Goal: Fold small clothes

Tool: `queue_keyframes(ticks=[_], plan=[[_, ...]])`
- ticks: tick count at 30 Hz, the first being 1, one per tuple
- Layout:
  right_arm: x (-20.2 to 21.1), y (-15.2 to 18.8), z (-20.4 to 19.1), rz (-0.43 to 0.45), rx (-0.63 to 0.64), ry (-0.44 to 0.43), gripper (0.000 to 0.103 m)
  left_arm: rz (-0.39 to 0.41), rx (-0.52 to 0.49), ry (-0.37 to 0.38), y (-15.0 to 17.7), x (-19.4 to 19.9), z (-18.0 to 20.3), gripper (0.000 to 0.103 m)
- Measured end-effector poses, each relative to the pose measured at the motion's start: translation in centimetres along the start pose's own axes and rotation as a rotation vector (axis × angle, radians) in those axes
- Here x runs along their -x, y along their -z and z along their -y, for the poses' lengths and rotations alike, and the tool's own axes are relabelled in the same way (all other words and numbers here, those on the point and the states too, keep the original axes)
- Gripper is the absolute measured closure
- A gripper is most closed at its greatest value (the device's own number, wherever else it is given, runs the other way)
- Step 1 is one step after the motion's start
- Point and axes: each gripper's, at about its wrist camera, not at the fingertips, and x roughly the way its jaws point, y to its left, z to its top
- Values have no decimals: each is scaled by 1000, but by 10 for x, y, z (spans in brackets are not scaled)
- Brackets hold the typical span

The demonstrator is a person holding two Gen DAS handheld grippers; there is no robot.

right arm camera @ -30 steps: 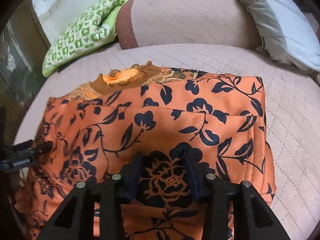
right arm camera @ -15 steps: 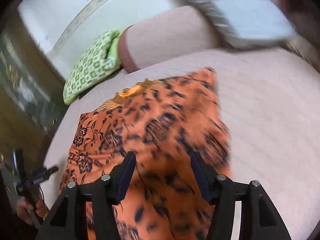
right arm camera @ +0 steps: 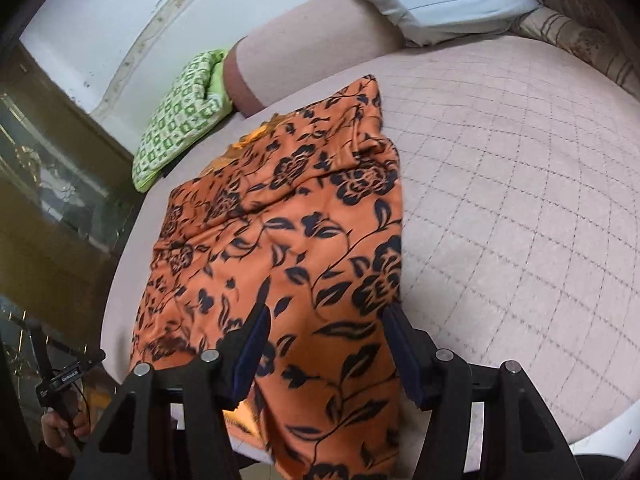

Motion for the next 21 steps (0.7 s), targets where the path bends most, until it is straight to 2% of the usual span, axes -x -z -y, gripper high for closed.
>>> queue_keyframes(ticks=[5,9,13,16,18,20,21], plan=[[15,10,2,-8,-18,-42,40,7,8,20,7,13,1,0],[23,26,9,-57,-23,-66,37,-26,-10,33,12,6,9,0],[26,42,30,-86,-81,-60,37,-85,15,125,22,-12,14,0],[23,50,49,-118,-169,-94,37,-122,58,199,26,-26,15,2],[20,56,57,-136,-205,-129,37,-140,89,243,30,-34,16,14],[16,60,63,-156,-227,-147,37,-163,96,278,34,-39,19,39],[13,63,65,-168,-241,-157,37,-172,87,291,35,-40,21,43]])
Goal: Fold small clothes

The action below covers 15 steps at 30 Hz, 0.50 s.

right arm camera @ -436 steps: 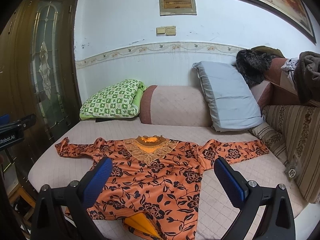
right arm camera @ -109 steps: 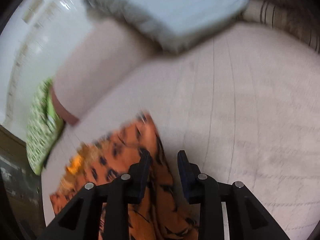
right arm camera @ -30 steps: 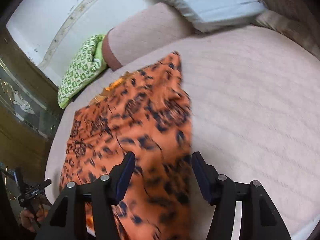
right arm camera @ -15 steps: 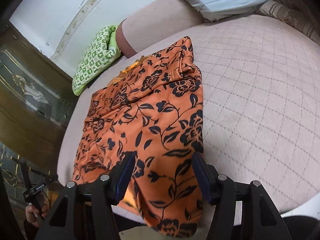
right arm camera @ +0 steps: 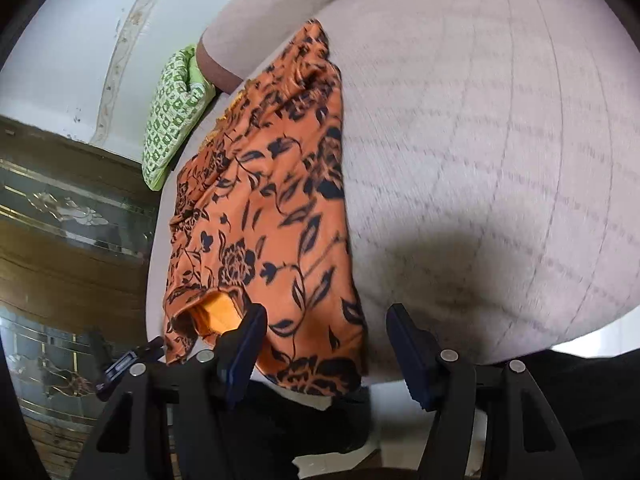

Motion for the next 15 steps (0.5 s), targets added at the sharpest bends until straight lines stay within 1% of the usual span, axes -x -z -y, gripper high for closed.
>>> queue_keyframes(ticks=[1,3,4,6,7,8,10,14,15], plan=[[-2,1,2,-8,-11,-9,37,-4,-13,1,2,-1,2,45],[-8,3,6,-32,-43,-31,37,1,-31,-6,4,-2,4,45],[-11,3,7,-46,-56,-47,37,0,-22,-2,5,-2,3,44],[-16,5,7,-65,-68,-66,37,-9,24,24,7,-3,-6,40],[-19,5,5,-73,-70,-71,37,-19,48,43,7,-5,-11,34],[-21,6,5,-78,-70,-72,37,-30,71,60,8,-7,-14,32],[-25,9,4,-80,-67,-73,37,-31,89,75,9,-9,-17,31],[-27,8,8,-79,-80,-95,36,-16,76,106,8,-6,-10,31],[-28,8,10,-78,-93,-105,36,-17,81,100,8,-8,-9,32]])
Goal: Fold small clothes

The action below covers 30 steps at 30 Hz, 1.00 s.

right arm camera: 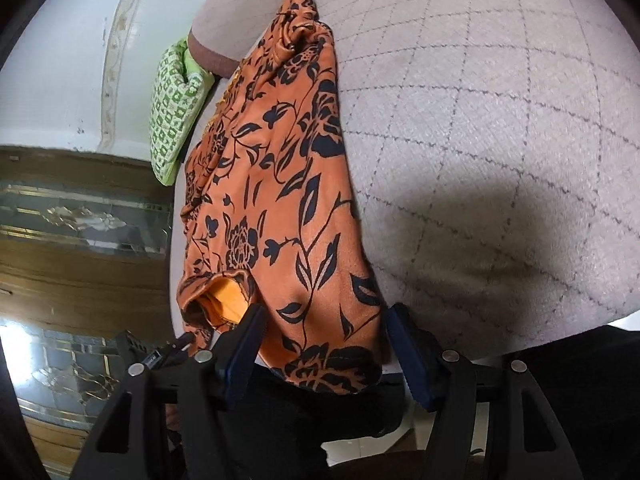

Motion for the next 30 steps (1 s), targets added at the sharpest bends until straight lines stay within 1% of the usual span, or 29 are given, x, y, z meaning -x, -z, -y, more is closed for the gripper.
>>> queue_keyframes(ticks=[1,2,3,5,6,7,8,9,10,17,18,19,21,22,23,24,25,26,27,28,29,30], plan=[[0,0,2,2,-9,-8,36,5,1,-12,0,-1,1,33],[0,-1,3,3,-11,-11,35,14,-4,-26,0,-1,3,41],[-1,0,2,4,-6,-8,35,26,-15,-48,0,-2,6,45],[-1,0,2,2,7,-4,34,38,-30,-64,0,0,5,63],[-2,0,1,3,14,-1,33,43,-25,-59,0,1,3,70],[-3,0,-1,4,18,2,33,45,-16,-45,-1,2,1,83],[-3,0,-1,4,22,5,33,45,-3,-23,-2,3,-1,87],[-3,0,-2,5,26,8,33,47,6,-13,-2,4,-2,88],[-3,0,-3,5,27,9,33,52,0,-20,-2,6,-1,89],[-4,0,-4,8,34,8,33,118,-97,-100,-3,35,14,93],[-3,0,-3,7,33,6,33,124,-105,-120,-4,41,13,94],[-3,0,-3,7,31,4,33,132,-114,-147,-5,46,11,96],[-3,0,-2,5,26,0,33,159,-131,-241,-10,57,2,98],[-3,0,-1,5,26,-1,33,169,-129,-288,-12,62,-5,102],[-3,0,-1,4,26,-1,33,171,-114,-338,-15,65,-15,102],[-3,-1,-1,3,28,-1,32,167,-90,-349,-15,68,-24,102],[-3,-1,-1,1,29,-5,30,157,-60,-329,-16,68,-32,102],[-3,-1,-1,0,29,-9,29,143,-35,-284,-15,67,-38,100],[-3,-2,-1,-1,27,-12,28,123,-11,-222,-13,65,-42,98],[-4,-2,-1,-2,25,-15,28,106,9,-178,-10,61,-44,78],[-4,-2,-1,-2,23,-16,28,76,35,-146,-7,54,-45,38],[-4,-2,-1,-2,22,-16,28,64,55,-125,-4,48,-44,25]])
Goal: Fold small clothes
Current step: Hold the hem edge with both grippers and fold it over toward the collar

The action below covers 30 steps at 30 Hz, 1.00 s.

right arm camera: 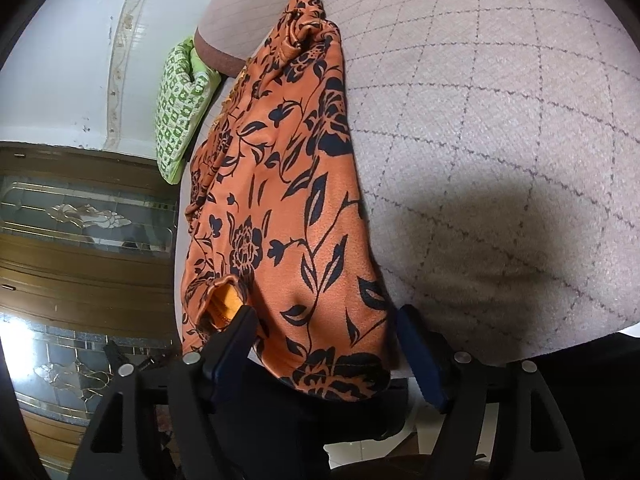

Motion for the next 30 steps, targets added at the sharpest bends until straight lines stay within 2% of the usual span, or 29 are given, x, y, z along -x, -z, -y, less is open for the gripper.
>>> queue_keyframes(ticks=[1,4,8,11,17,18,19,20,22,25,28,30], plan=[[0,0,0,1,0,0,28,3,15,25,3,-3,1,22],[0,0,-1,1,5,0,28,-13,47,104,9,-13,9,22],[-1,0,0,1,6,-2,28,-97,150,218,18,-27,10,22],[-1,0,0,0,8,-3,26,-46,231,281,29,-20,5,22],[-3,-1,-5,-3,33,0,21,-46,356,347,23,-31,-1,24],[-4,0,-6,-3,37,2,21,-32,371,348,22,-30,-3,27],[-4,0,-6,-4,39,1,21,-26,377,351,20,-30,-2,38],[-4,-1,-6,-4,37,-1,21,-29,382,352,17,-32,0,54],[-4,0,-5,-5,30,-9,21,-44,379,358,14,-35,3,68],[-5,-1,-3,-6,18,-18,21,-28,341,340,10,-34,13,81],[-5,-1,-2,-7,16,-20,21,9,317,321,7,-30,18,83],[-5,-2,-1,-7,18,-18,21,-9,325,312,5,-34,17,83]])
